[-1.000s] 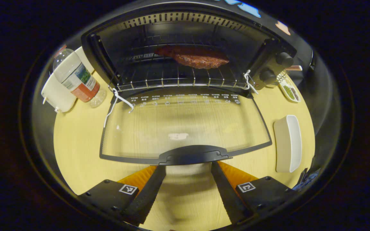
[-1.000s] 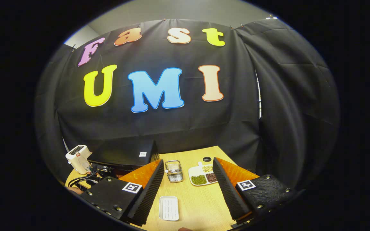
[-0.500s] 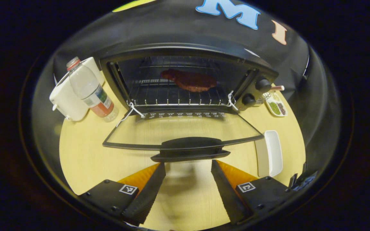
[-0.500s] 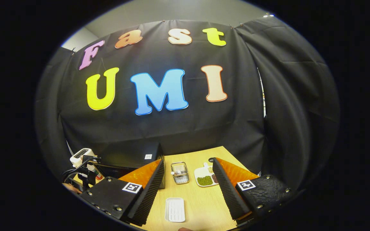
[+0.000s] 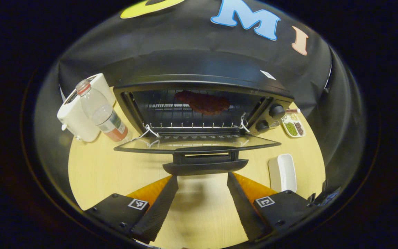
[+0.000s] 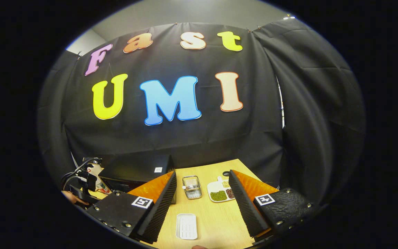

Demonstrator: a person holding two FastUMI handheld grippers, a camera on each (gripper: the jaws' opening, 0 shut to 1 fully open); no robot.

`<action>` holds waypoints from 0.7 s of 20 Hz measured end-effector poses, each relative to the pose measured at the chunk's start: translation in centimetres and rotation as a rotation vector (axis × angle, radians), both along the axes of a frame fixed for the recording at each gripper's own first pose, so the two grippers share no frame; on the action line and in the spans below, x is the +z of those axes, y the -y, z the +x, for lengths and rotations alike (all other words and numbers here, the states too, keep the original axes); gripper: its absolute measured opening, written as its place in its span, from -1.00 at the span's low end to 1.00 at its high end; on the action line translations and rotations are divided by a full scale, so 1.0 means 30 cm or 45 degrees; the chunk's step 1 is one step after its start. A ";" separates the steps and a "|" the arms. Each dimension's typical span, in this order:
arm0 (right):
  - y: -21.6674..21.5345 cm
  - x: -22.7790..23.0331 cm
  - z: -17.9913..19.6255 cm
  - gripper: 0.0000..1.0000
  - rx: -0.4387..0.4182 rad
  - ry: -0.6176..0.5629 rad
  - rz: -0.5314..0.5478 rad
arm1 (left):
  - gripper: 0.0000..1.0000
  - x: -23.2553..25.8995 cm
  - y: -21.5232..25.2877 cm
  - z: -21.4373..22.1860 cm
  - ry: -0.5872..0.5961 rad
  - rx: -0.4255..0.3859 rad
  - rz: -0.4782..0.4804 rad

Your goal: Open the electric oven with the left hand, put the food in, and close the electric oven.

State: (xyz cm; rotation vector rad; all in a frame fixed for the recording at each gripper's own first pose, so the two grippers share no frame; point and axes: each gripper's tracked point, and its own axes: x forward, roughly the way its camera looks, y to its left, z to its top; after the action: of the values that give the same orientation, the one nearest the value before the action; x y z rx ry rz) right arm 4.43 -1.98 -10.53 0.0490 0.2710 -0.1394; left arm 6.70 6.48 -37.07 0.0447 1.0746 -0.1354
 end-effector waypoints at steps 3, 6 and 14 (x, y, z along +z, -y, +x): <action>0.013 0.010 -0.004 0.84 -0.012 -0.002 0.001 | 0.94 0.020 0.011 0.026 0.024 0.002 -0.013; 0.019 0.002 -0.007 0.84 -0.013 -0.009 -0.007 | 0.94 0.043 0.006 0.041 0.044 0.001 0.000; 0.051 0.025 -0.001 0.84 -0.003 0.003 -0.018 | 1.00 0.190 0.065 0.092 0.224 -0.033 0.001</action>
State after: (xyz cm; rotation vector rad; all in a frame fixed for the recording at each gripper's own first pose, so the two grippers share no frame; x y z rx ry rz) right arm 4.39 -3.51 -9.79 0.0354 0.2673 -0.1434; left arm 9.46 4.53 -31.37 0.0702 0.8986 -0.1511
